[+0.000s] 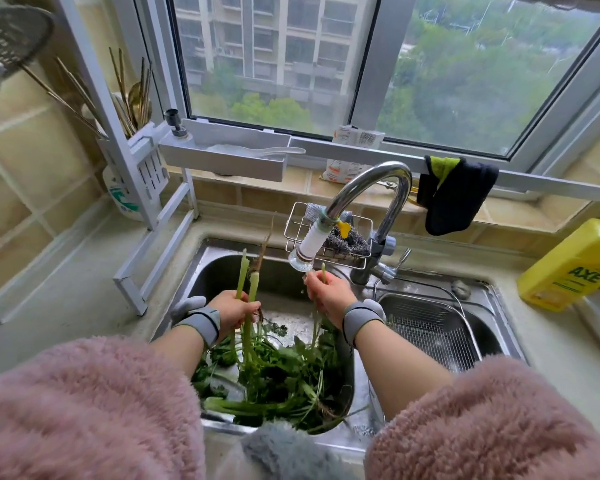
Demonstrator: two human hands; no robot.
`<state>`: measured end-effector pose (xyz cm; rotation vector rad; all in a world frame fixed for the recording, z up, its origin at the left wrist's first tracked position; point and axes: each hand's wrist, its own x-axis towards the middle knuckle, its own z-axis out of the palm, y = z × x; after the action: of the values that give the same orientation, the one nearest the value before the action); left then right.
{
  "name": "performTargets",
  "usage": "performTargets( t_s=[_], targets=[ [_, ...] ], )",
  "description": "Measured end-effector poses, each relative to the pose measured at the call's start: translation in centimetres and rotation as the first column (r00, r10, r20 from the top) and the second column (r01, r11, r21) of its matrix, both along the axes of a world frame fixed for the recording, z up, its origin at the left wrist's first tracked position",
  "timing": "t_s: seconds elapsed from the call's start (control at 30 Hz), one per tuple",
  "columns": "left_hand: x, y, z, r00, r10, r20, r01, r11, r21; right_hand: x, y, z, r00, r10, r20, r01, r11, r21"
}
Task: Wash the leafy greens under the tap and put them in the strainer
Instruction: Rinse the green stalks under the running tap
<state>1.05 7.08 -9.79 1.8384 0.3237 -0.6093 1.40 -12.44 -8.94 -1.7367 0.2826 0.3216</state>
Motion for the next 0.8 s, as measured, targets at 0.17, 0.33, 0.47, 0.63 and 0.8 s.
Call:
performTargets(
  t_s=[0.17,0.33,0.47,0.63,0.8],
  targets=[
    [0.4,-0.5,-0.2,1.0,-0.004,-0.009,0.004,1.0,0.013,0.4,0.3,-0.5,0.999,0.034,0.036,-0.034,0.999,0.007],
    [0.7,-0.8,-0.5,1.0,0.009,-0.016,-0.009,1.0,-0.007,1.0,0.3,-0.3,0.999,-0.001,0.043,0.001,1.0,-0.022],
    [0.7,-1.3,-0.3,1.0,0.022,-0.016,-0.022,0.999,-0.027,0.9,0.3,-0.5,0.999,0.025,0.046,-0.023,0.999,-0.037],
    [0.8,-1.9,0.0,1.0,0.022,-0.015,-0.023,0.998,-0.054,0.9,0.0,-1.0,0.998,0.042,0.037,-0.04,0.998,-0.047],
    [0.7,-2.3,0.0,0.999,0.03,-0.018,-0.031,0.998,-0.06,0.6,-0.2,-0.7,0.998,0.023,0.059,-0.019,0.998,-0.053]
  ],
)
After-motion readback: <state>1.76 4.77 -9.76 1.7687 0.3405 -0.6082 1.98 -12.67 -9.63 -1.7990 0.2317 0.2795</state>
